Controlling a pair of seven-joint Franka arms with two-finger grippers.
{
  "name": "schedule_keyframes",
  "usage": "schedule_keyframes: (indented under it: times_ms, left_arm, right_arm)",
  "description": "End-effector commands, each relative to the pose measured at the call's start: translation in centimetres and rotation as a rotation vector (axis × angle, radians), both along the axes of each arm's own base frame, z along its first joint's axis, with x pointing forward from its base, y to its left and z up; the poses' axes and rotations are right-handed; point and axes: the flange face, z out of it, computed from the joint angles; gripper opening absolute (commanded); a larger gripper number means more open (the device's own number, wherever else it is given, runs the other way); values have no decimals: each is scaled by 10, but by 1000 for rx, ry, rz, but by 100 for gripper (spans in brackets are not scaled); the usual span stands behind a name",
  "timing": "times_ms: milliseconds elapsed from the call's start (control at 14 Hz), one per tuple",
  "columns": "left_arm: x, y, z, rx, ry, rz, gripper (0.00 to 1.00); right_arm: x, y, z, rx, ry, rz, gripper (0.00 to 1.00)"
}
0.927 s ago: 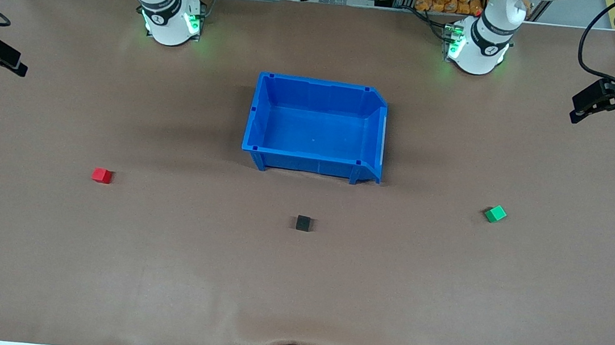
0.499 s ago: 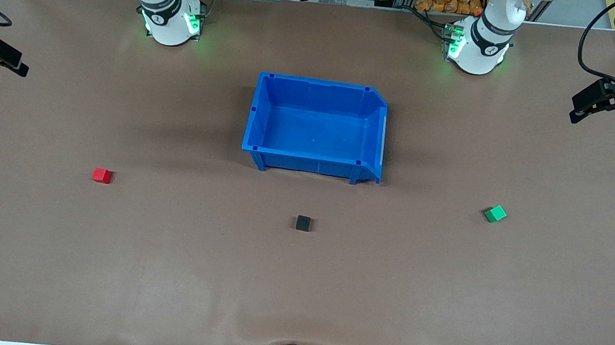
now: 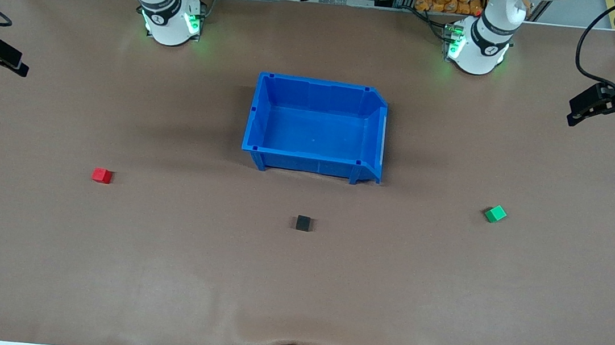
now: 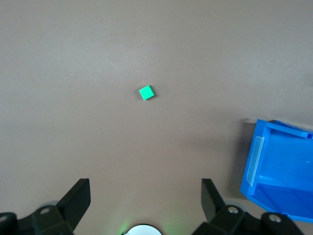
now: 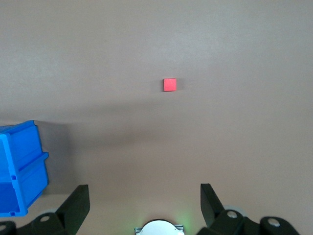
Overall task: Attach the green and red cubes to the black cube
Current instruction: 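Move the left gripper toward the green cube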
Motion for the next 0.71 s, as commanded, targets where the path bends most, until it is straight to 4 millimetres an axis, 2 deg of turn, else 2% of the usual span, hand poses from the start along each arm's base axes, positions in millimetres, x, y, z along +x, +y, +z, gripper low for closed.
schedule_keyframes:
  times_ms: [0,143,285,428,642]
  left_arm:
    - [3,0,-7,12,47,4,100]
    - [5,2,-11,12,53,6,100]
    - [8,5,-25,13,69,10,100]
    - [11,9,-48,14,80,15,100]
    - [15,25,-89,12,88,41,100]
  right_arm:
    - [-8,1,4,15,-12,-5,100]
    - [-8,0,4,15,-14,-8,100]
    - [-7,0,3,14,-14,-8,100]
    - [-7,0,3,14,-17,-8,100]
    - [-5,0,3,14,-18,-7,100]
